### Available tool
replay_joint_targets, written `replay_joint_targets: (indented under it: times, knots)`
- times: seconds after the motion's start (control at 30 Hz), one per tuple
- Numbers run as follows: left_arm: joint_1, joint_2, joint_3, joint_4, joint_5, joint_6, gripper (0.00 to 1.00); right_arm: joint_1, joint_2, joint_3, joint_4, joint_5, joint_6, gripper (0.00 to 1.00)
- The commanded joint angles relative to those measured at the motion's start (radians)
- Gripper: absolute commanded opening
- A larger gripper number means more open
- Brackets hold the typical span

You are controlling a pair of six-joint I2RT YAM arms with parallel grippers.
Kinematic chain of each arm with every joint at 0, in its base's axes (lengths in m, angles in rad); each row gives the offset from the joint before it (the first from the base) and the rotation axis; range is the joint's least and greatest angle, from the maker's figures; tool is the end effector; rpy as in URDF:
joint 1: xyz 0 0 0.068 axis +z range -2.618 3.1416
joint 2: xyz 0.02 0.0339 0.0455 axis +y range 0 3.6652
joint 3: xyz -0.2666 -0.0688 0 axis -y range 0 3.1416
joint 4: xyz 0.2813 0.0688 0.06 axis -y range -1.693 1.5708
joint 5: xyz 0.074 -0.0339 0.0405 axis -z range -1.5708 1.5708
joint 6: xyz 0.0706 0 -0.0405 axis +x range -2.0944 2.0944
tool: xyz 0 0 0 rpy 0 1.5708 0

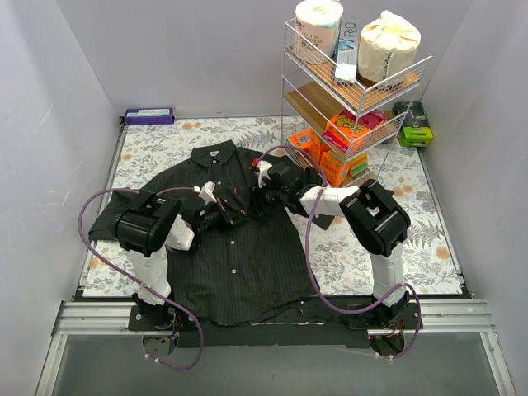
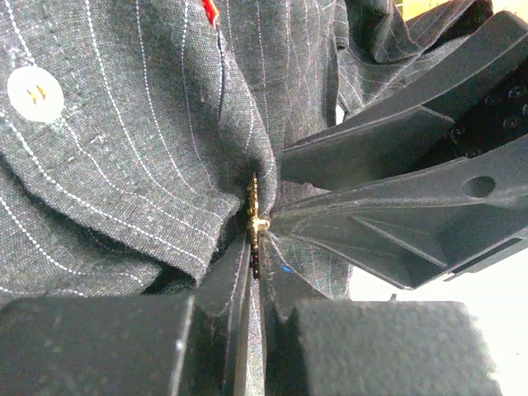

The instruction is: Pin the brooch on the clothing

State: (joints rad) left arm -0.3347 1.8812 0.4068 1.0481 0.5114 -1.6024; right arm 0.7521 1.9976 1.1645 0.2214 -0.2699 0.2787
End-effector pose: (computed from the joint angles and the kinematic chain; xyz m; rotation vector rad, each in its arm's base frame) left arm 0.2830 -0.1350 0.0371 -1.0842 2.1501 -1.6121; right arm 0.3378 0.3418 0.1068 -0.6940 2.1877 0.8573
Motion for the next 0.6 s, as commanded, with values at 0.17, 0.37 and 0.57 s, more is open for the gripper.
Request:
replay_joint_targets:
  times: [0.17, 0.37, 0.57]
  knots:
    - [-0.009, 0.044, 0.067, 0.023, 0.105, 0.074, 0.00, 0.012, -0.023, -0.040, 0.068, -0.069, 0.008, 0.42]
    - [-0.009, 0.052, 0.079, -0.008, 0.107, 0.081, 0.00, 0.013, -0.019, -0.034, 0.064, -0.072, -0.013, 0.40]
    - [-0.009, 0.044, 0.119, -0.100, 0.110, 0.087, 0.00, 0.013, -0.014, -0.023, 0.038, -0.074, -0.047, 0.35]
